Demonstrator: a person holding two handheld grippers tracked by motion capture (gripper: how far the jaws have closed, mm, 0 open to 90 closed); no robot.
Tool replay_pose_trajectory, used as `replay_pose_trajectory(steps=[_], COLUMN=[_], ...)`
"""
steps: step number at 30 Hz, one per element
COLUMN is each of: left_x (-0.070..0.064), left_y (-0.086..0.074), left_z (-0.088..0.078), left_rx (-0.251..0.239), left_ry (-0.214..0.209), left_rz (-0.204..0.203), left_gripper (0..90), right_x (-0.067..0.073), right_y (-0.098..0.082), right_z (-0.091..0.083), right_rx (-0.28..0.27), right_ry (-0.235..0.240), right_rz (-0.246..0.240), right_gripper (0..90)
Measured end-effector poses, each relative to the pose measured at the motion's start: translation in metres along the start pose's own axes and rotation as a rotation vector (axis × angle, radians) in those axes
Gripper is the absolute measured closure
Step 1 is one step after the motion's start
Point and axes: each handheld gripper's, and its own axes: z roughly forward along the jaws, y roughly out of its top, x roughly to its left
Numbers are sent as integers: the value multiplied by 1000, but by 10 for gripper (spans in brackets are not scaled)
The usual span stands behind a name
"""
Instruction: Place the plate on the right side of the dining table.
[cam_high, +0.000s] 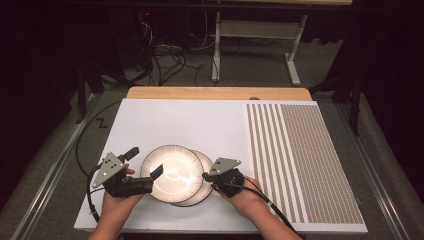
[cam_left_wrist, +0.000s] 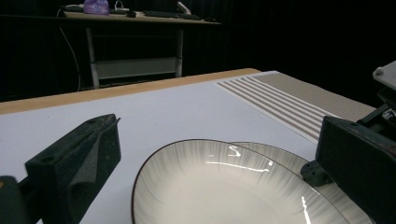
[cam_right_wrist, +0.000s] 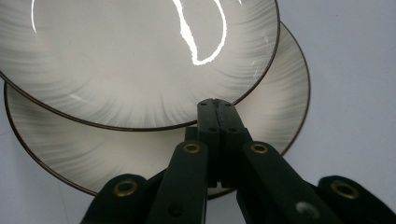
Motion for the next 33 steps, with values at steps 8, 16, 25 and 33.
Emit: replay_pose_trajectory(steps=[8, 16, 25, 33], left_x=[2, 3, 6, 11], left_y=[1, 3, 12, 28], left_z=[-3, -3, 0, 0], left_rx=[-8, 3, 69, 150], left_ry=[2, 15, 6, -19], left_rz=[-2, -17, -30, -41], left_gripper=[7, 6, 1, 1], right_x=[5, 5, 5, 5], right_y=[4, 5, 5, 6], right_z=[6, 9, 9, 9], right_rx=[5, 9, 9, 10], right_ry=[15, 21, 24, 21], right_rz=[-6, -7, -5, -8], right_gripper=[900, 900, 900, 900])
